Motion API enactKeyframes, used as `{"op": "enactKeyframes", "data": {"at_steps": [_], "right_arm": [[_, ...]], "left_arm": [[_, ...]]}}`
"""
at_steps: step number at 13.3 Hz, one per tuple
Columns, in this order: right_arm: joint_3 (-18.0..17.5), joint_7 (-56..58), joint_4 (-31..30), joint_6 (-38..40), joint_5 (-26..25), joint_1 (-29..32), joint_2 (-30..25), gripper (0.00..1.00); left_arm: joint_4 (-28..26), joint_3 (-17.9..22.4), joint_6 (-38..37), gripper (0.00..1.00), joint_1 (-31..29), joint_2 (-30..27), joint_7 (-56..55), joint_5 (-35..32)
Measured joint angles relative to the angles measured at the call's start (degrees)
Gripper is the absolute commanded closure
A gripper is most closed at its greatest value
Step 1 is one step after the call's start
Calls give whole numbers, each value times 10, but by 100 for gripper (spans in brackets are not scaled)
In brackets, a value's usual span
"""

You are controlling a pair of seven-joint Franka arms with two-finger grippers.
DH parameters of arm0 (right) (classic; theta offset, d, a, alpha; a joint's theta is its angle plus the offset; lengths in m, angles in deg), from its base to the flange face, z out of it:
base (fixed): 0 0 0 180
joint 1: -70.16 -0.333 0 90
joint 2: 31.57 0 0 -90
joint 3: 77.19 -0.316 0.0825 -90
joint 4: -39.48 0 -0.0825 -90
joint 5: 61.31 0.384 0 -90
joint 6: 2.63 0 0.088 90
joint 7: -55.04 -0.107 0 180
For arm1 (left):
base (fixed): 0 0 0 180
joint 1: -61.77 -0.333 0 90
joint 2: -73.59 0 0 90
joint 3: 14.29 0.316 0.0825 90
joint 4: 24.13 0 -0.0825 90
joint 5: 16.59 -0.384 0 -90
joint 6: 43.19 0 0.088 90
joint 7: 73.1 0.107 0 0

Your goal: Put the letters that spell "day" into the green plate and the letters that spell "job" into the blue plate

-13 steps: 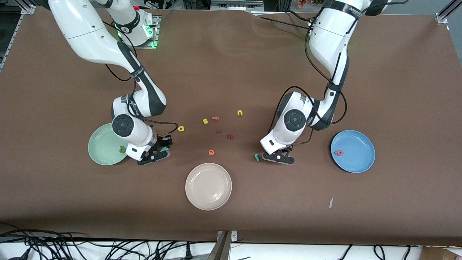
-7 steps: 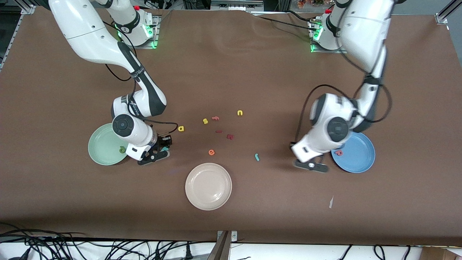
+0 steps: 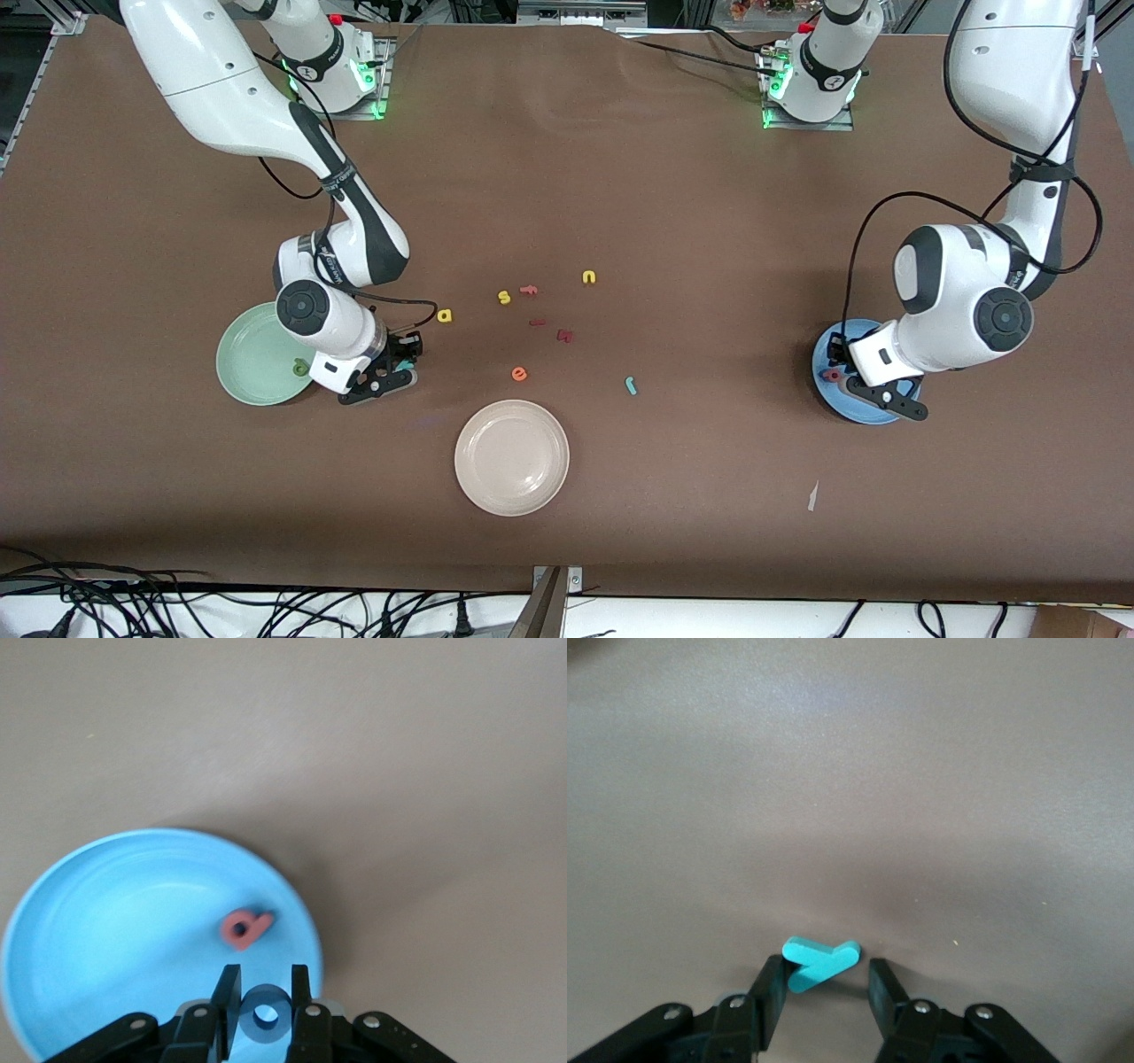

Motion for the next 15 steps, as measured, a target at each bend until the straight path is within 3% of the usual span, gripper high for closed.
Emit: {"op": "enactKeyframes", "data": {"at_steps": [1, 2, 3, 4, 11, 15], "right_arm": [[0, -1, 0, 0, 0, 0, 0, 54], [0, -2, 0, 0, 0, 0, 0, 54], [0, -2, 0, 0, 0, 0, 0, 54], [0, -2, 0, 0, 0, 0, 0, 55], [0, -2, 0, -1, 0, 0, 0, 56], [0, -3, 0, -3, 0, -1, 0, 57]], "left_arm": [[-1, -1, 1, 65, -3, 0, 5, -20], [-2, -1, 2, 39, -3, 0, 7, -33], [-2, -3, 3, 24, -3, -1, 8, -38], [-2, -4, 4, 19, -3, -1, 8, -39], [-1, -17, 9, 18, 3, -2, -13, -29], [-1, -27, 29, 18, 72, 0, -138, 18]]}}
